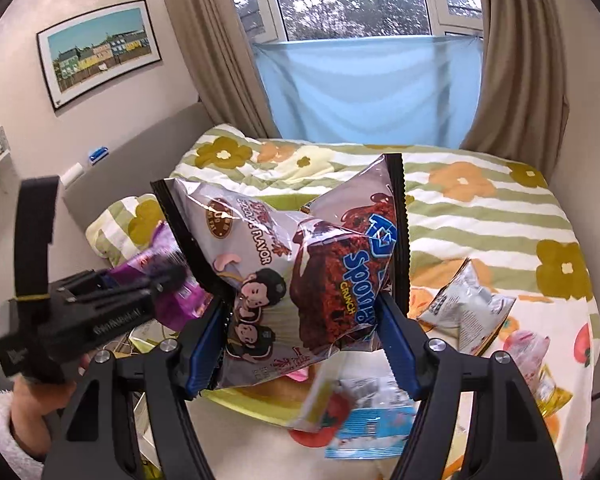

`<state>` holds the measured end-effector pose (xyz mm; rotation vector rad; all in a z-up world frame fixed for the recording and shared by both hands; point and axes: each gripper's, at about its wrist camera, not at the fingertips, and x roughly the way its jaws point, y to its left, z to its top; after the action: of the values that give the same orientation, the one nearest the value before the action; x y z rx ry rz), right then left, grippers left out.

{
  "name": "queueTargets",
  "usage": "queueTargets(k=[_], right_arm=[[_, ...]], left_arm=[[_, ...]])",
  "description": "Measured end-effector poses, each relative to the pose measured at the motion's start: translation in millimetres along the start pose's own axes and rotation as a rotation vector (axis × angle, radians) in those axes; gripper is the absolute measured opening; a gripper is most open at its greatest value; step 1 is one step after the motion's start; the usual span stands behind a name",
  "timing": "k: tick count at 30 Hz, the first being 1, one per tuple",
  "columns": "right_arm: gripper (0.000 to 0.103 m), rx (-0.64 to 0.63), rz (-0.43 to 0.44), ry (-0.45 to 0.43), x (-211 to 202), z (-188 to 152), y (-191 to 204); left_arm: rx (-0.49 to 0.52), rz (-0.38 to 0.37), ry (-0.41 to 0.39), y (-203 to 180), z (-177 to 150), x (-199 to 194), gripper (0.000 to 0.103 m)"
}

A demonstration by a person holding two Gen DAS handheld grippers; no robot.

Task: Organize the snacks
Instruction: 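Carry both bags over the yellow-green box and open both tools to drop them, then move both tools back to the remaining snacks on the bed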

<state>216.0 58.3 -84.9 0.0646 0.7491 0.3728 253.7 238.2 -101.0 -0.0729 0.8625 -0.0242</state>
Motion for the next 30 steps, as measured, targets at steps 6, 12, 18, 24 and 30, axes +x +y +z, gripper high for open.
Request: queueTargets(k=[6,12,18,24,30], right_arm=[[0.067,0.031,-0.063,0.03,20.5,-4.4,21.4],[0.067,0.037,-0.086,0.065,33.2,-10.3,34.3],[0.068,-0.004,-0.049,0.111,52.9,-5.7,44.5],[0.071,0.013,0.003,0.157,74.7,-3.8,44.0],[0.098,0.012,0.037,0.156,78.8,-9.6,47.5]], left_arm=[[0.053,-0.018,0.006,13.7,-6.9,10.9,0.102],[0.041,-0.054,0.011,32.2,-12.6,-7.2,0.103],[0.014,-0.024,0.008,43.4,-10.8,-14.9,0.103],[0.016,-0.002,0.021,49.2,-11.7,-11.1,0.103],[0.0,0.0,0.035,55.7,-18.5,-12.1,0.103]])
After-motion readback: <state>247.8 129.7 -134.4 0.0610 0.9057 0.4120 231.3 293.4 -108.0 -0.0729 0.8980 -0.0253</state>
